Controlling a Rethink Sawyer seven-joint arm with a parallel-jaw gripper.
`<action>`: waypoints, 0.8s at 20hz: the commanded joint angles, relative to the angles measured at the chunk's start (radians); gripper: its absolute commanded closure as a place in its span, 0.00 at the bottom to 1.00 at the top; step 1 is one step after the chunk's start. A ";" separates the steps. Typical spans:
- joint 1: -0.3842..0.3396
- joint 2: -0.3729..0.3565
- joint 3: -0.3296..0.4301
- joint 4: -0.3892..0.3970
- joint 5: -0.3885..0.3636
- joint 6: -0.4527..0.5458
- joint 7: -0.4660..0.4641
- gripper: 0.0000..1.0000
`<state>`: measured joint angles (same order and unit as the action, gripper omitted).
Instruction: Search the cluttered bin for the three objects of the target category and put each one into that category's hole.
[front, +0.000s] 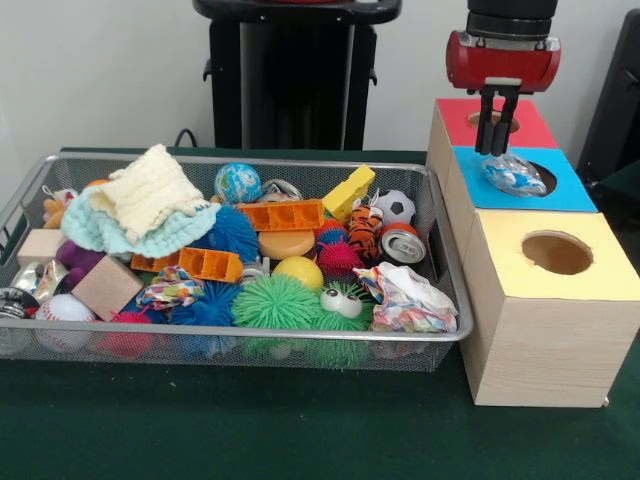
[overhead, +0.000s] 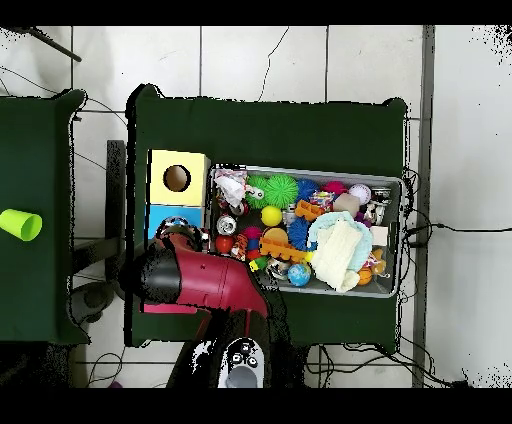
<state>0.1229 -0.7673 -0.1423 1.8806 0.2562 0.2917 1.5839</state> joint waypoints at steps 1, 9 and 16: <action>-0.017 0.035 0.054 -0.027 0.013 -0.060 0.204 1.00; -0.049 0.056 0.088 -0.016 0.008 -0.100 0.192 1.00; -0.062 0.068 0.095 -0.017 0.005 -0.118 0.186 1.00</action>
<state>0.0973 -0.7546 -0.1397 1.8805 0.2564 0.2205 1.5839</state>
